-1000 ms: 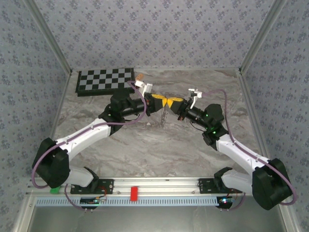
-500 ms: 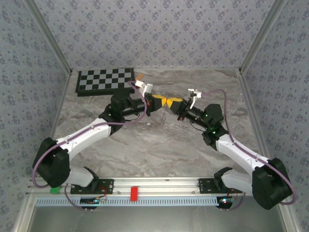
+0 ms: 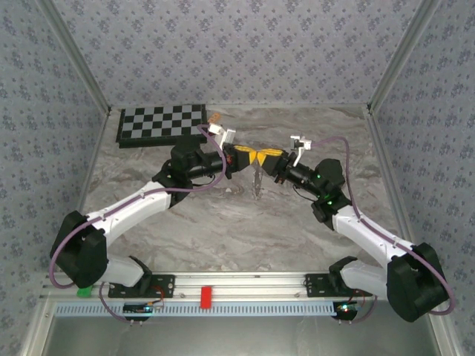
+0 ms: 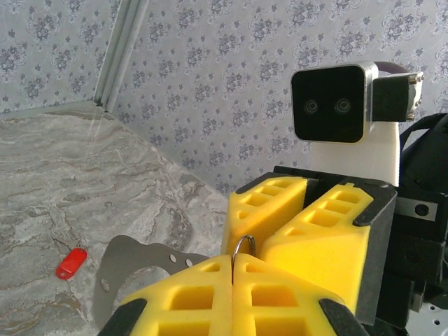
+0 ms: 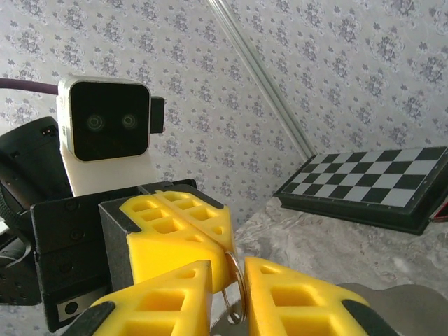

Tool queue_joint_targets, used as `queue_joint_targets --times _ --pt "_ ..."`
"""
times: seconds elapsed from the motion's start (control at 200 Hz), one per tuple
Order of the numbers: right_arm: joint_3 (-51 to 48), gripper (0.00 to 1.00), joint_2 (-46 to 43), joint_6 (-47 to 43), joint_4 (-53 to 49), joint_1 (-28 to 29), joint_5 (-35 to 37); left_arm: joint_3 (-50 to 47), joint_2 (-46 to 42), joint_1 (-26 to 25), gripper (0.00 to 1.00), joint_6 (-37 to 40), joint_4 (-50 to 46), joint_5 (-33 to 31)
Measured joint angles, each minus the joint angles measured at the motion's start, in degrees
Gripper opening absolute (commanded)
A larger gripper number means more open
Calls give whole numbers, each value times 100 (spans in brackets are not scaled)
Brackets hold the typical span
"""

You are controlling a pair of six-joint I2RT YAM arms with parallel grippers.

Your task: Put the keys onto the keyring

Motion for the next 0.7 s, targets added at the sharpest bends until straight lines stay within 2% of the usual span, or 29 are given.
queue_joint_targets --times 0.3,0.505,0.7 --pt "50 23 57 592 328 -330 -461 -4 0 0 0 -2 0 -2" --pt "140 26 507 1211 874 -470 -833 -9 0 2 0 -2 2 -2" --pt "138 28 669 1392 1029 -529 -883 -9 0 2 0 -2 2 -2"
